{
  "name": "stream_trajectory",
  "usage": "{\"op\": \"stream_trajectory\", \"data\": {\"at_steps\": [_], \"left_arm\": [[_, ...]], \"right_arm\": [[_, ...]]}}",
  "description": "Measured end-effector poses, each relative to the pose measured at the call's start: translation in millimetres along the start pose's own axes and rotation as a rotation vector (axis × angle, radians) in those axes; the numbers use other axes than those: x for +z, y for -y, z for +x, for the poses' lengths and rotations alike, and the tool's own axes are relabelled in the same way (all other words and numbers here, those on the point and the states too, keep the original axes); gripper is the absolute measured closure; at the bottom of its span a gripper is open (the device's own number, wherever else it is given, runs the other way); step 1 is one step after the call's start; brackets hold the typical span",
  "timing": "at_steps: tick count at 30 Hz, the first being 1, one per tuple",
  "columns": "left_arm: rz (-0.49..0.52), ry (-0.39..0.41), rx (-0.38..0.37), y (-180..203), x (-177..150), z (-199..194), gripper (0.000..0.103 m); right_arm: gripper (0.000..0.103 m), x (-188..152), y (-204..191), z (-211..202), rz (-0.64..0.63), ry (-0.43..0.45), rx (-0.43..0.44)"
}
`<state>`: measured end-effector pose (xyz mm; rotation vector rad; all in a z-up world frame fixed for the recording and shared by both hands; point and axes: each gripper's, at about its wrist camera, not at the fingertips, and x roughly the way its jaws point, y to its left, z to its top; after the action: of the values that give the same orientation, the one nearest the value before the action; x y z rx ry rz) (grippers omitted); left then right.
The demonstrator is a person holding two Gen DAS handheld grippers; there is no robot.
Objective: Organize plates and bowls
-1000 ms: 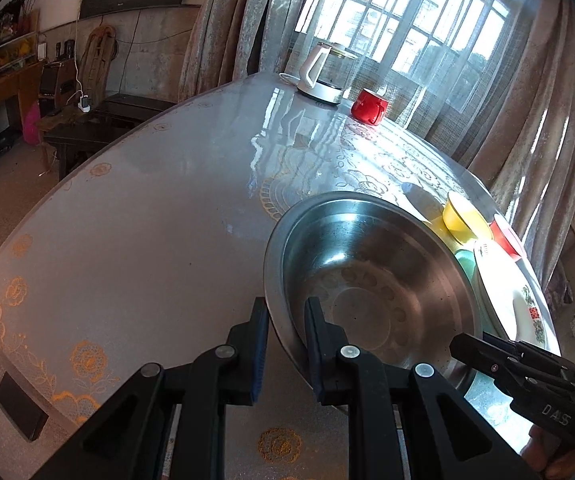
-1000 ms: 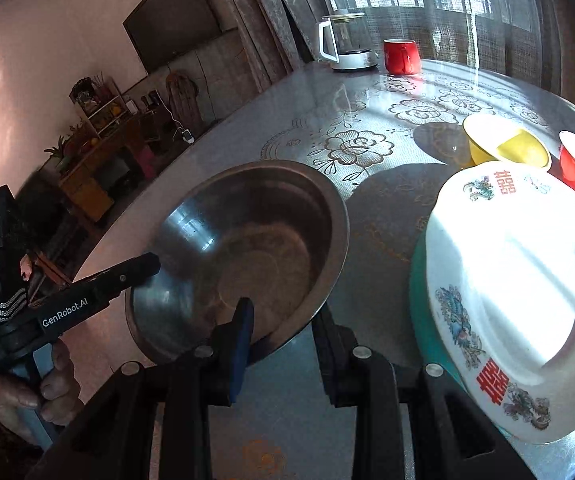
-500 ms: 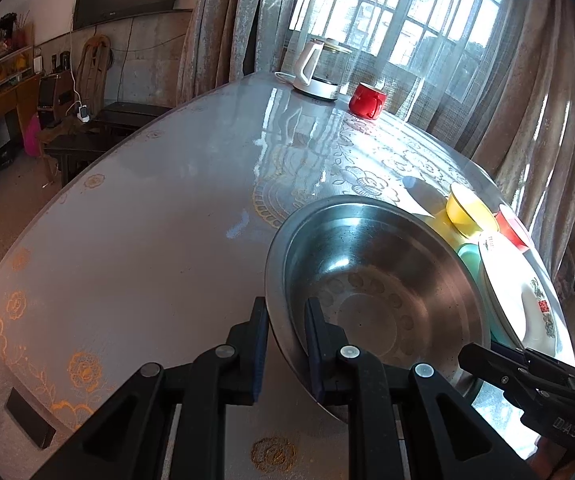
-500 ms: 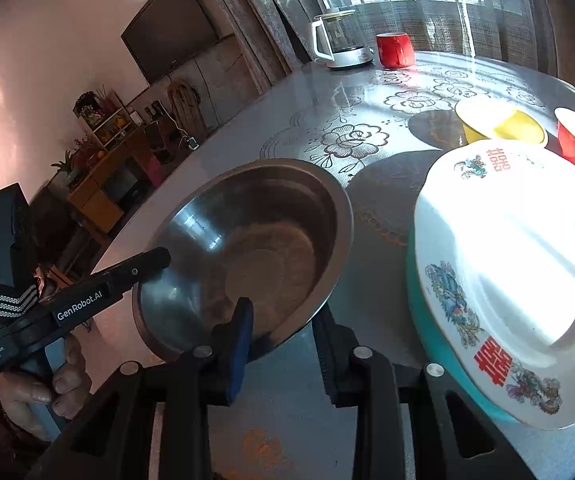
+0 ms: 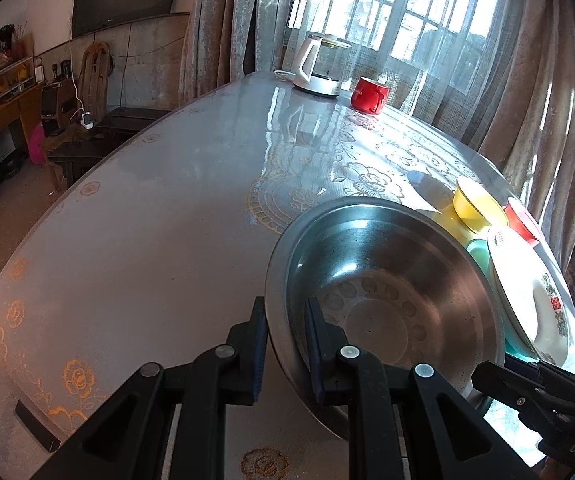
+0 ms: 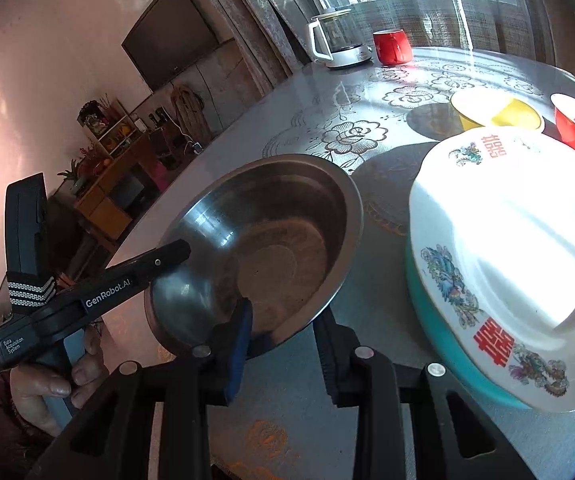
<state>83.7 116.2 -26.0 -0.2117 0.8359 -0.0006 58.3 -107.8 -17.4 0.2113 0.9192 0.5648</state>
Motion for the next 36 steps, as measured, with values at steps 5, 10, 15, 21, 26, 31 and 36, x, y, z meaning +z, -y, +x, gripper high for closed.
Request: {"op": "stream_trajectory", "data": {"at_steps": [5, 10, 15, 21, 26, 31, 36], "left_arm": [[-0.020, -0.003, -0.007, -2, 1, -2, 0.085], [-0.005, 0.034, 0.009, 0, 4, -13, 0.085], [0.016, 0.070, 0.010, 4, 9, -26, 0.084], [0.078, 0.104, -0.017, 22, 11, -42, 0.084], [0.138, 0.116, -0.036, 43, 12, -47, 0.084], [0.195, 0.111, -0.045, 64, 14, -40, 0.084], [0.252, 0.096, -0.058, 86, 15, -28, 0.084]], "right_arm": [[0.070, -3, 3, -8, 0.006, 0.011, -0.003], [0.070, -4, 4, -16, 0.005, 0.031, -0.010], [0.070, -6, 3, -30, -0.013, 0.067, -0.005], [0.070, -5, 6, -52, -0.012, 0.129, 0.017], [0.070, -2, 21, -68, 0.023, 0.177, 0.013], [0.070, 4, 47, -82, 0.085, 0.220, 0.001], [0.068, 8, 80, -96, 0.162, 0.267, -0.042]]}}
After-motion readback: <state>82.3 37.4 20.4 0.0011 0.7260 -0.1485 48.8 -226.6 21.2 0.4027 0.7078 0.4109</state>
